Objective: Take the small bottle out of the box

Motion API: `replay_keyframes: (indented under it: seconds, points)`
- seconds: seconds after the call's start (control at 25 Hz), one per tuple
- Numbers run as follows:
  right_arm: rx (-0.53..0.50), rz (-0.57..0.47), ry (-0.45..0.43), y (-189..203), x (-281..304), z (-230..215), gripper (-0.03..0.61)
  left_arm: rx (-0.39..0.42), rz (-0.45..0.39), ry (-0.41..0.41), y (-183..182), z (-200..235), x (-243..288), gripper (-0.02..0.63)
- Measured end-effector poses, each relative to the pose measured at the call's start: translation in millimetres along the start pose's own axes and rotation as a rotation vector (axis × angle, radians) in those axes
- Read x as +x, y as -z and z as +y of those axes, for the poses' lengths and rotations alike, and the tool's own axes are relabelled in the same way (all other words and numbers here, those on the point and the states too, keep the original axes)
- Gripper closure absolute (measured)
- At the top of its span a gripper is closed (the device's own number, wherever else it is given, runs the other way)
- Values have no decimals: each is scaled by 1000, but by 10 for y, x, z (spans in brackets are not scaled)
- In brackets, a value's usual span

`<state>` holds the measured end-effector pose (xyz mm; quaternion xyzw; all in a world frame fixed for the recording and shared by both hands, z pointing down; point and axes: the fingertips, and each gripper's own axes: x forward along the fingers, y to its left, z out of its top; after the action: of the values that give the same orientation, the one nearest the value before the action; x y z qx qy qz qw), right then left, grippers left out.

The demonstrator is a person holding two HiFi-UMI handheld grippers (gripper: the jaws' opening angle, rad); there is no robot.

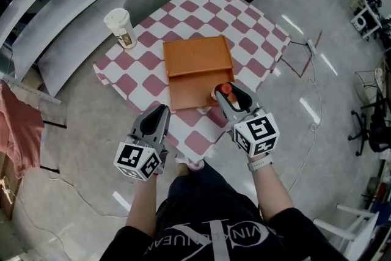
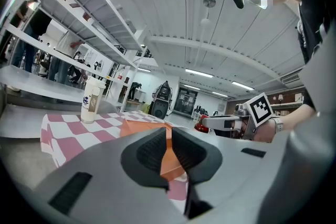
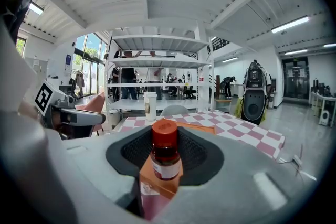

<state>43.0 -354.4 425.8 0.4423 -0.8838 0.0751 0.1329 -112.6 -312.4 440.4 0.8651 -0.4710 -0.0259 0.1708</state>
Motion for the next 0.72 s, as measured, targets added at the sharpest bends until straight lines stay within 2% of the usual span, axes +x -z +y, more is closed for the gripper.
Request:
replay_keyframes:
  seconds: [0.72]
  points:
    - [-10,-29,0,-159,-100,3,434,26,-41,11,-250,-30,64,578]
